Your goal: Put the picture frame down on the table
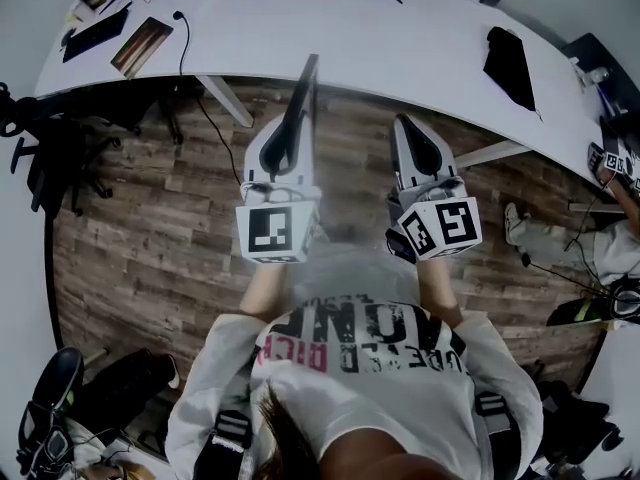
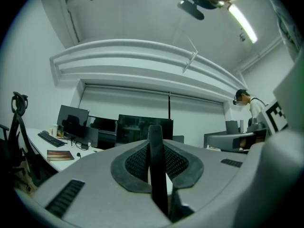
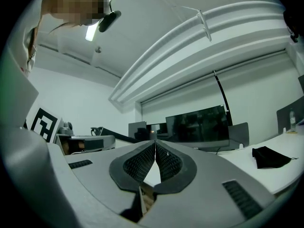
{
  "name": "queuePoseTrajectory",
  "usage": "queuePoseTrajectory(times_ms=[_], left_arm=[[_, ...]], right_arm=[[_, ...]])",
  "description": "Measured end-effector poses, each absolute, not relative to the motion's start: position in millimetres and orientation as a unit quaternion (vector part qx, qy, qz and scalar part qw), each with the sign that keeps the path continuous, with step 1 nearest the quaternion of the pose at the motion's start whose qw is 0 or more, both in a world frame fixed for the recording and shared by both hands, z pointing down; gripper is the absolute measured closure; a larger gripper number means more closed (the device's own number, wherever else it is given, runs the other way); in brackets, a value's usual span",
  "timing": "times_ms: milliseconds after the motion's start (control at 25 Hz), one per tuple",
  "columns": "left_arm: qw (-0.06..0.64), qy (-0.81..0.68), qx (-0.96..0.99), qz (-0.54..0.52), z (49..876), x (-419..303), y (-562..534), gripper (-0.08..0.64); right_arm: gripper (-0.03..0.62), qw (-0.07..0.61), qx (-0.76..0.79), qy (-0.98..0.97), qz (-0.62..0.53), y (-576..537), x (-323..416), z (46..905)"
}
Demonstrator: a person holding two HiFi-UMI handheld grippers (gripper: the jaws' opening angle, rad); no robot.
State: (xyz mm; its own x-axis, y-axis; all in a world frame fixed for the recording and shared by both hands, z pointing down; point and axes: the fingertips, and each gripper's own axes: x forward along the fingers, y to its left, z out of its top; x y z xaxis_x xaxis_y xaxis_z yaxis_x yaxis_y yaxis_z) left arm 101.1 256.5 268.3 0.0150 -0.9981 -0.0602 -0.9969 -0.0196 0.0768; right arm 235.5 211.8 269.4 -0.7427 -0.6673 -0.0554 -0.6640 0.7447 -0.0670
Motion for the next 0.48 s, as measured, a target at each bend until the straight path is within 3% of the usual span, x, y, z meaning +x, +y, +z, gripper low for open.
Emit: queuePoseTrajectory(times_ms=[480], left_arm=[[0.027,-0.694,0.717,-0.05,282.4,25.1,223.2,0.518]], right_arm=[[0.591,0.024,-0.367,0.929,-0.051,181.7,164.4,284.5]])
